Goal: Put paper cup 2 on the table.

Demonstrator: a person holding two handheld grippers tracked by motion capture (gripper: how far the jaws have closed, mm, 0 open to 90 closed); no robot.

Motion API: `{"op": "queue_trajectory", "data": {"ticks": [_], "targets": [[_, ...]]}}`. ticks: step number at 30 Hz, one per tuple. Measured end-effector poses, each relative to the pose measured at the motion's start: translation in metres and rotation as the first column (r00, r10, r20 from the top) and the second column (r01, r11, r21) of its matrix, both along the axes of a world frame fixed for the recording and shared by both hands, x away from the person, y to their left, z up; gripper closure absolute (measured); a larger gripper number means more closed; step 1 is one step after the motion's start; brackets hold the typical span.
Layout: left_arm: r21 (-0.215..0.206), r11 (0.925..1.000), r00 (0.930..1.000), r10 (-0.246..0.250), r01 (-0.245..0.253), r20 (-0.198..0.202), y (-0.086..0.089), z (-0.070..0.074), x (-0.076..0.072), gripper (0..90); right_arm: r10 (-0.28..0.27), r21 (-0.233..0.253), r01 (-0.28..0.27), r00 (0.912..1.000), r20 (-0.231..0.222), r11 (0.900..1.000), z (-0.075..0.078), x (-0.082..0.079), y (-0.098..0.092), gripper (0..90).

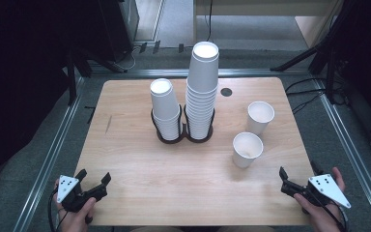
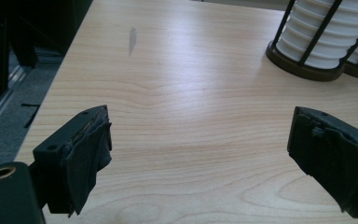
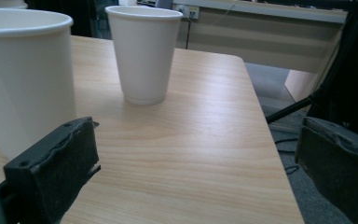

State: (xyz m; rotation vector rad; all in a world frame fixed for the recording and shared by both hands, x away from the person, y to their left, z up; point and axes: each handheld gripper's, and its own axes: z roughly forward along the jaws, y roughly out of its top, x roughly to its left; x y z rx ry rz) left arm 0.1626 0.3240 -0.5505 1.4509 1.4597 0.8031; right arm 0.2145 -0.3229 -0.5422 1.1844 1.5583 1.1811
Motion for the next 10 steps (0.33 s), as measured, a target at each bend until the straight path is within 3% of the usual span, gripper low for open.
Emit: {"op": "queue_trajectory", "data": {"ticks": [10], "targets": [[-0.026,0.9996,0.9999,0.009,-0.009,-0.012,0.007,-0.003,0.001,6.3,-0.067,0.029,0.068,0.9971,-0.035,0.997,-0.003,-0.011,-0.018,0.0]]}}
